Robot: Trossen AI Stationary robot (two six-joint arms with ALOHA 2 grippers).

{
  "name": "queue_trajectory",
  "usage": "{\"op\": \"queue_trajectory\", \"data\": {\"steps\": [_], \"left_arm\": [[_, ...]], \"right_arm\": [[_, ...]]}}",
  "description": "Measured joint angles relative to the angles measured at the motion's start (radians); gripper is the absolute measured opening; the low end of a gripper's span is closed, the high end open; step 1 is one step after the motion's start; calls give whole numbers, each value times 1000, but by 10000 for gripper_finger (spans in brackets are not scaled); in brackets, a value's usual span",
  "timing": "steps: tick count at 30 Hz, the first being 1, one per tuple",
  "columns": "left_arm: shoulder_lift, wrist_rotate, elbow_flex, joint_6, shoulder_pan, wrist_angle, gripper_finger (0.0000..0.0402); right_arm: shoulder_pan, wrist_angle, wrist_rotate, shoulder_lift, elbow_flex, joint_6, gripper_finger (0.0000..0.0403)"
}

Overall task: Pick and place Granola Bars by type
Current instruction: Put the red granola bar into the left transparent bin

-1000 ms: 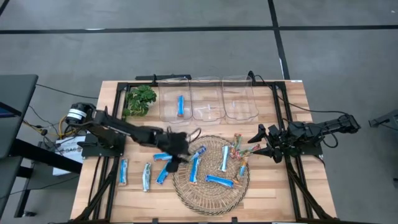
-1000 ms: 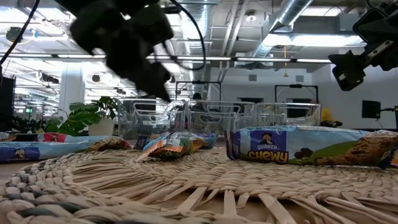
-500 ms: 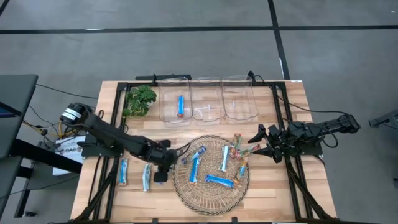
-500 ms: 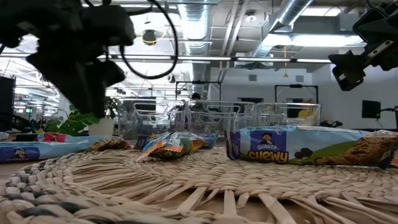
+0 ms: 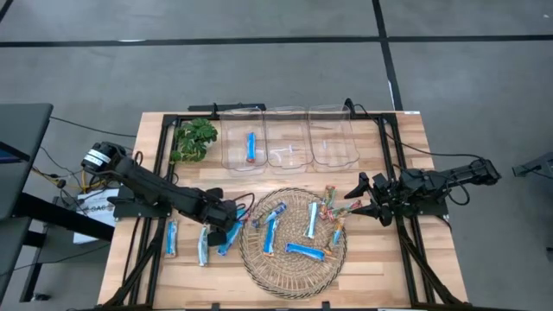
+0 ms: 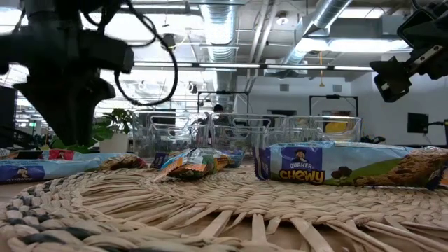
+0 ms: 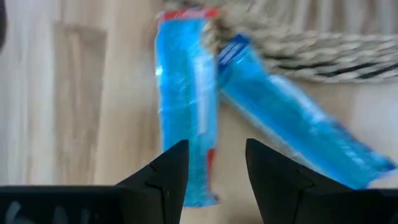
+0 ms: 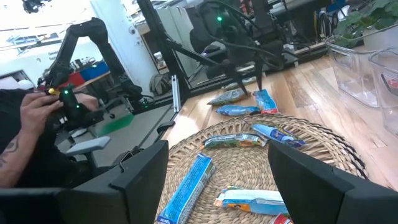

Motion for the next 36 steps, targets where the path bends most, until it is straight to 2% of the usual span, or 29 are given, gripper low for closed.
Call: {"op": "queue_trajectory", "data": {"steps": [6, 14, 19, 30, 36], "left_arm": [[0, -3, -51, -24, 30, 31, 153], [12, 47, -125, -31, 35, 148, 153], [12, 34, -134, -30, 36, 160, 150], [11, -18, -135, -22, 35, 174, 57], [11, -60, -135, -7, 36, 254, 52]], "right_arm": [[0, 0, 0, 0, 0, 0, 271], [0, 0, 0, 0, 0, 0, 271], [0, 0, 0, 0, 0, 0, 271], [0, 0, 0, 0, 0, 0, 271], [0, 0, 0, 0, 0, 0, 271]]}}
